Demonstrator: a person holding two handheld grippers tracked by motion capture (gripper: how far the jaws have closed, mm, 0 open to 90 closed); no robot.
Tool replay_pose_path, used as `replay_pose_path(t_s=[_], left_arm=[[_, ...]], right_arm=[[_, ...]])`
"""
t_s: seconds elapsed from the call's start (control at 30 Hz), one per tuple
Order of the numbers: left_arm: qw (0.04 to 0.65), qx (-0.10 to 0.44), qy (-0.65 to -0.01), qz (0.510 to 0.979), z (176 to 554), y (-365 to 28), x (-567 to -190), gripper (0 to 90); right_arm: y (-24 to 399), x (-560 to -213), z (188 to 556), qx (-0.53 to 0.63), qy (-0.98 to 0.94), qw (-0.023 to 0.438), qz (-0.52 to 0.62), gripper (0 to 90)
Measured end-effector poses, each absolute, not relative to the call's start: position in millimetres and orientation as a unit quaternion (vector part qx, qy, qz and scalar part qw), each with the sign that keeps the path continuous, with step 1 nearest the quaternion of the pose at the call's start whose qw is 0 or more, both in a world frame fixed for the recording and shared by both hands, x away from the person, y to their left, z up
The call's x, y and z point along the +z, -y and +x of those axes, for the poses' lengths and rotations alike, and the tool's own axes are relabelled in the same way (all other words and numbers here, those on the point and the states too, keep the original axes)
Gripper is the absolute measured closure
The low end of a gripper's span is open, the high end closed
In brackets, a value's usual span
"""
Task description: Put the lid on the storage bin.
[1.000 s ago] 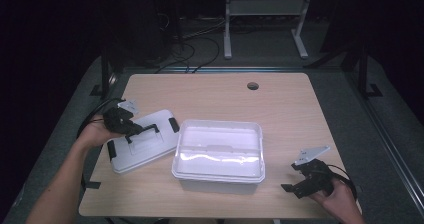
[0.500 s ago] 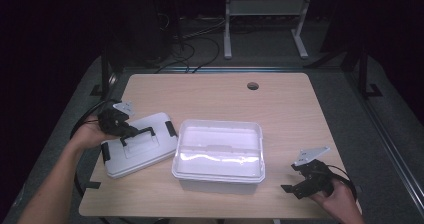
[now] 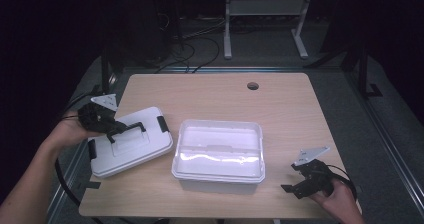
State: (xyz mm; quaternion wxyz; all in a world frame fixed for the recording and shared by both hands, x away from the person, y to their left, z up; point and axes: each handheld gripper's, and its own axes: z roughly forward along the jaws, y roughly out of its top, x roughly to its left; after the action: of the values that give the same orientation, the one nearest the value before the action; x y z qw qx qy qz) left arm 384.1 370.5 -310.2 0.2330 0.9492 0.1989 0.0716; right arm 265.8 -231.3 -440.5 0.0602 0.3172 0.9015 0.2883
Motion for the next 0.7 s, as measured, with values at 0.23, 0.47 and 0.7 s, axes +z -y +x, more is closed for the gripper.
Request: replay_pose_path(t_s=[0.23, 0.47, 0.7], left_arm=[[0.245, 0.07, -0.188, 0.948, 374, -374, -278, 85.2], [0.268, 0.069, -0.17, 0.946, 363, -371, -250, 85.2], [0.266, 0.078, -0.142, 0.95, 355, -356, -226, 85.2]], right_arm=[[232, -440, 266, 0.289, -0.901, 0.062, 0.318, 16.3], [232, -440, 266, 0.289, -0.901, 0.061, 0.319, 16.3], [231, -440, 267, 0.288, -0.901, 0.059, 0.318, 16.3]])
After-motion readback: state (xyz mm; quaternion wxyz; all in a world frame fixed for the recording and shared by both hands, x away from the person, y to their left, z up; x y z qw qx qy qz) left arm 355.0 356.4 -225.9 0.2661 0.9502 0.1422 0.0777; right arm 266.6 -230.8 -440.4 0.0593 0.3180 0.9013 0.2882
